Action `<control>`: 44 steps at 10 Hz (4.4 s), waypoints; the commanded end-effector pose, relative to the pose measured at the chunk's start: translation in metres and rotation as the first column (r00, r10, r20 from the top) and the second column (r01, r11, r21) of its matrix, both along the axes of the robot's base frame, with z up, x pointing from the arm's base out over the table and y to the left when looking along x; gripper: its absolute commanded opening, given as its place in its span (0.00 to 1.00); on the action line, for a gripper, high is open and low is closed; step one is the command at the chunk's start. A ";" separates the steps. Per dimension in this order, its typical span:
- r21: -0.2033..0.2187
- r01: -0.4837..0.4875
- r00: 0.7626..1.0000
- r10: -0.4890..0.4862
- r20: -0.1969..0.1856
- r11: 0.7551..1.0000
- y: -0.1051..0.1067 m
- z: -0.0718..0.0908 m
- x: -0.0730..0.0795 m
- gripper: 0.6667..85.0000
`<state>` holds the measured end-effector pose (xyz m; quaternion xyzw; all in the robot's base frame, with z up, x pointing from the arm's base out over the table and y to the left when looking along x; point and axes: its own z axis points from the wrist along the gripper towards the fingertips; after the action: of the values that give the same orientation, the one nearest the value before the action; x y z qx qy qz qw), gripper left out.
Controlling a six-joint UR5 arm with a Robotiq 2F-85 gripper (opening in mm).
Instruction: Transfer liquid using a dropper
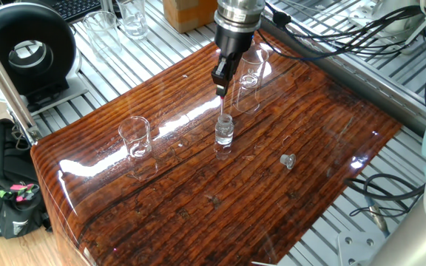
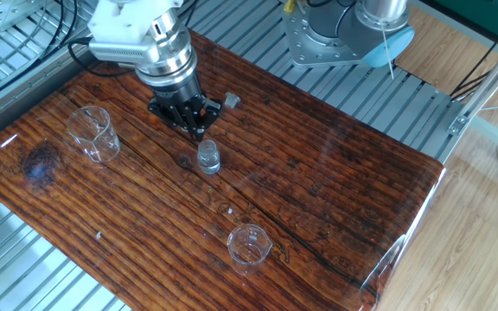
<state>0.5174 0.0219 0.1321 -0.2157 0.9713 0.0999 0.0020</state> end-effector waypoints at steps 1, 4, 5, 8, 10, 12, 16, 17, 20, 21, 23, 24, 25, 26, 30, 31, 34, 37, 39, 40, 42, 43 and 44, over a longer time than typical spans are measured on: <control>0.013 -0.012 1.000 0.012 0.002 1.000 0.002 0.000 0.000 0.03; 0.015 -0.027 1.000 0.027 0.004 1.000 0.002 -0.001 0.001 0.14; 0.015 -0.029 1.000 0.028 0.006 0.999 0.002 -0.002 0.001 0.15; 0.029 -0.061 0.998 0.062 -0.010 0.998 0.005 -0.001 -0.005 0.34; 0.032 -0.065 0.998 0.065 -0.011 0.997 0.005 -0.001 -0.005 0.42; 0.050 -0.050 0.999 0.051 -0.008 0.997 0.010 0.000 -0.003 0.42; 0.093 -0.031 0.999 0.030 0.018 0.995 0.024 0.005 0.011 0.42; 0.092 -0.027 0.999 0.026 0.022 0.995 0.026 0.007 0.015 0.42; 0.060 -0.034 0.999 0.033 0.027 0.998 0.023 0.003 0.026 0.42; 0.053 -0.035 0.999 0.034 0.016 0.998 0.022 0.001 0.023 0.42; 0.032 -0.025 1.000 0.025 0.001 0.999 0.021 -0.003 0.019 0.40; 0.024 -0.023 1.000 0.023 -0.012 0.999 0.020 -0.004 0.016 0.39; 0.022 -0.017 0.999 0.018 -0.026 1.000 0.020 -0.005 0.012 0.39; 0.016 -0.013 0.999 0.014 -0.029 1.000 0.019 -0.006 0.011 0.38; 0.001 -0.014 0.999 0.014 -0.047 1.000 0.024 -0.012 0.004 0.37; -0.007 -0.016 0.999 0.016 -0.052 1.000 0.024 -0.014 0.002 0.37; -0.020 -0.018 0.998 0.017 -0.056 1.000 0.024 -0.016 0.000 0.36; -0.010 -0.014 0.999 0.013 -0.040 1.000 0.028 -0.011 0.006 0.35; -0.012 -0.026 0.999 0.025 -0.030 1.000 0.025 -0.004 0.012 0.35; -0.015 -0.027 0.999 0.027 -0.028 1.000 0.024 -0.003 0.013 0.35; -0.019 -0.020 0.999 0.019 -0.033 1.000 0.024 -0.003 0.012 0.34; -0.019 -0.020 0.999 0.019 -0.033 1.000 0.024 -0.003 0.012 0.33; -0.025 -0.019 0.999 0.018 -0.037 0.999 0.022 -0.004 0.011 0.32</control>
<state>0.5274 0.0432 0.1259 -0.2257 0.9699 0.0887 -0.0206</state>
